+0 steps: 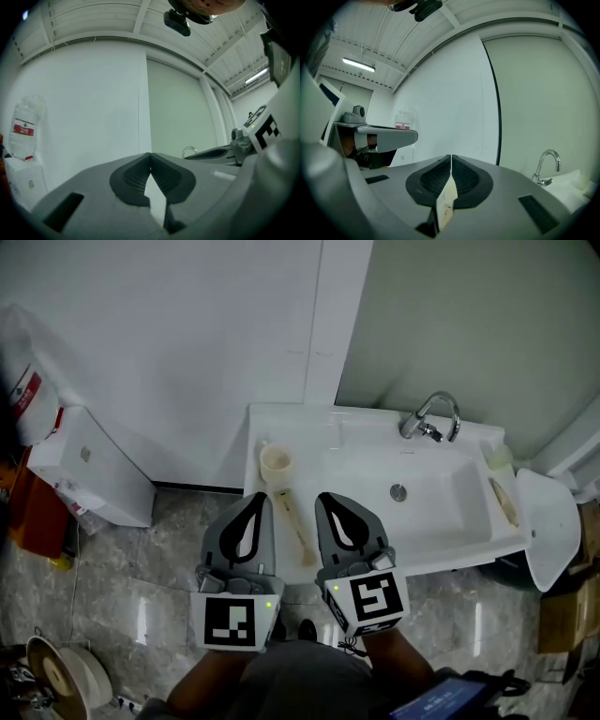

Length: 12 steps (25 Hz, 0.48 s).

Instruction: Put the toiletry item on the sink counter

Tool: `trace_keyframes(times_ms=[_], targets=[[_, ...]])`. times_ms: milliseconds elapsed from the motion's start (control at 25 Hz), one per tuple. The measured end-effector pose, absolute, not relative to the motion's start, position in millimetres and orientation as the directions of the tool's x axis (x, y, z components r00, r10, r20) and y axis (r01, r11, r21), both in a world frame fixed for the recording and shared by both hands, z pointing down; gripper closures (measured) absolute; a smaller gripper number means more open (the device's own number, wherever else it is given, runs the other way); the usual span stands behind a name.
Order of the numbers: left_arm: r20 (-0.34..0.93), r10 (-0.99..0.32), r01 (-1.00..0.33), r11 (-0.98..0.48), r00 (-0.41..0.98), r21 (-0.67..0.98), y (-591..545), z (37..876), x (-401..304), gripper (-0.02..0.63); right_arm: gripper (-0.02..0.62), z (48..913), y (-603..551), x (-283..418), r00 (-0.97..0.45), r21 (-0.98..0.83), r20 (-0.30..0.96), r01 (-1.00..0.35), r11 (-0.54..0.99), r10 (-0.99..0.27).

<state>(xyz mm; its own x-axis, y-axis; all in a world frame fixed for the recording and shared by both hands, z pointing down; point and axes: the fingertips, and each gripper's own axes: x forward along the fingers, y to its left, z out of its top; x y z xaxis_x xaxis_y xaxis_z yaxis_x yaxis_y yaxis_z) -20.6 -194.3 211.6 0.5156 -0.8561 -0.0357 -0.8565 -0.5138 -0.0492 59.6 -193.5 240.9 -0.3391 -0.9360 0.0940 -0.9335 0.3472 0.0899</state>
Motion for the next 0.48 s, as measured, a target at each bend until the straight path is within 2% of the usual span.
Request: trace_keyframes(times_ms=[480], targets=[[-0.034,-0.855,-0.855,-0.516,0.518,-0.05,-192.0,213.8,-20.9,0.594,0.578,242.7,-192.7,58.7,-0.338,0.087,0.088,-0.935,0.345,-0.937]])
